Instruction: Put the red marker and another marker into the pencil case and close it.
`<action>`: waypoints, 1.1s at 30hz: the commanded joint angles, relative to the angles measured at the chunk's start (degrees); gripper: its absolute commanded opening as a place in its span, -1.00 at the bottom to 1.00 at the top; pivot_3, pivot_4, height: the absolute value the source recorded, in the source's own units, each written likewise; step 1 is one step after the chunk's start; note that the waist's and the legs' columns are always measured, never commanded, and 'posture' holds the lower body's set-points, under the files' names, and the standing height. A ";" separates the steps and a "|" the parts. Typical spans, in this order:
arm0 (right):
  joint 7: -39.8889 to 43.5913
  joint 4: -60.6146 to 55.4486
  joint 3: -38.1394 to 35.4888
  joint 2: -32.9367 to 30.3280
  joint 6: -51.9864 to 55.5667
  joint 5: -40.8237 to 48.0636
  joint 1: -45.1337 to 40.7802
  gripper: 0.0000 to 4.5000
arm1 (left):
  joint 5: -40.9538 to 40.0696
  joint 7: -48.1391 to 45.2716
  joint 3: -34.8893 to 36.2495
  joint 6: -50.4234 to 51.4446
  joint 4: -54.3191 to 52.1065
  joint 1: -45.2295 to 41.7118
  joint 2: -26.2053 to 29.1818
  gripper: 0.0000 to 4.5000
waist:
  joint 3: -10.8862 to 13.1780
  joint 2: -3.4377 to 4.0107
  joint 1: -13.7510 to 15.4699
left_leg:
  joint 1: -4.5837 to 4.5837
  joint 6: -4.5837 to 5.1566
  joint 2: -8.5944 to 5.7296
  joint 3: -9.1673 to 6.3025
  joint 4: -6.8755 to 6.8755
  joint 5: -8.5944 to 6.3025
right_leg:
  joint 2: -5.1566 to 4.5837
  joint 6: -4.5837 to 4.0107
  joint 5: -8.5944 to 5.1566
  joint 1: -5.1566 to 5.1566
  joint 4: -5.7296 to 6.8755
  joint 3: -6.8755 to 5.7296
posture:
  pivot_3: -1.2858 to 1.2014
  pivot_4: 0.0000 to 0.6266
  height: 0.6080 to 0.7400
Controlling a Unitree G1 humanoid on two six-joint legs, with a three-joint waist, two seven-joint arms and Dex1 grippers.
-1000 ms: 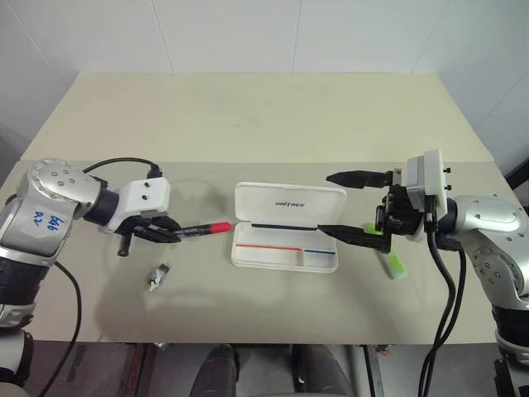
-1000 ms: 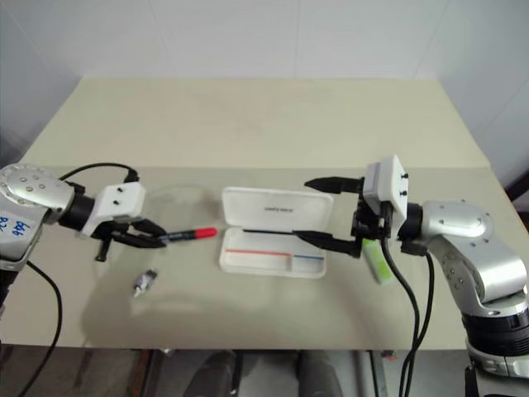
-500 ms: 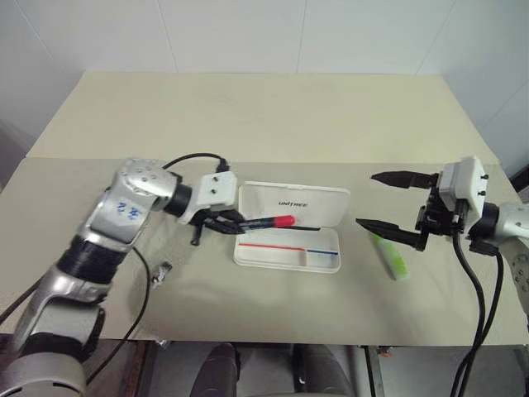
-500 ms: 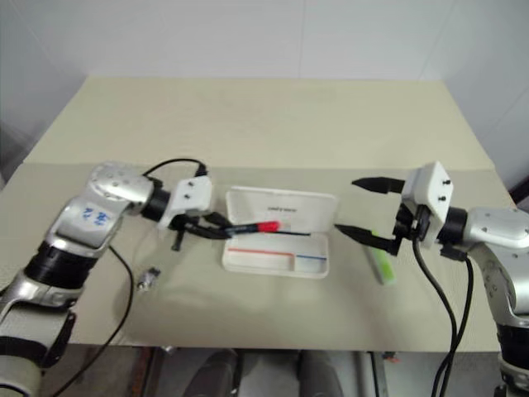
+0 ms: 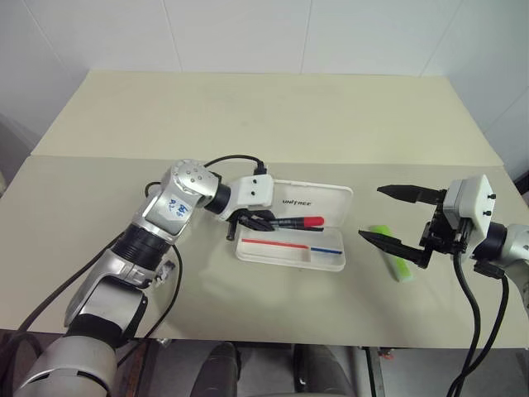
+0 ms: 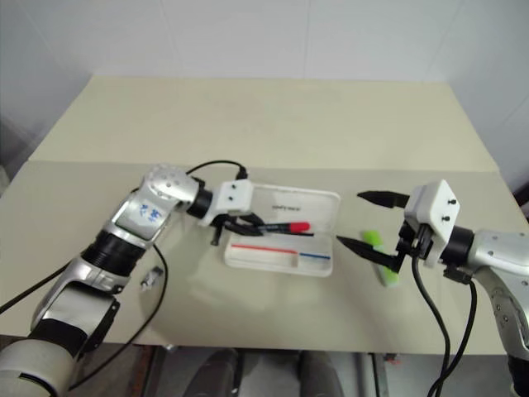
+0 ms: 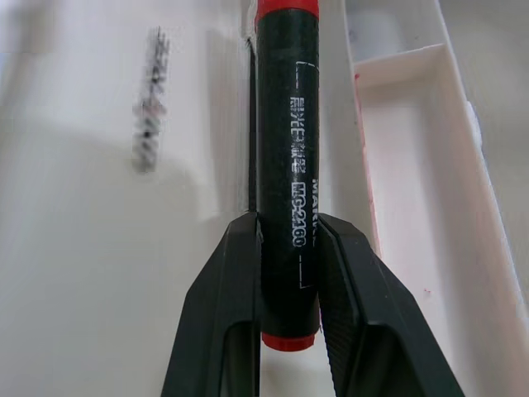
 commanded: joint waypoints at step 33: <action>-3.44 0.11 2.12 -2.64 9.10 2.08 -5.27 1.00 | -12.20 -2.21 9.15 8.94 -17.14 2.77 1.84 0.99 | 0.02 -0.03 -0.23 | 0.03 0.00 0.02 0.06 0.00 0.00 | 0.01 0.04 0.02 -0.01 0.00 0.10 | 0.03 -0.52 1.00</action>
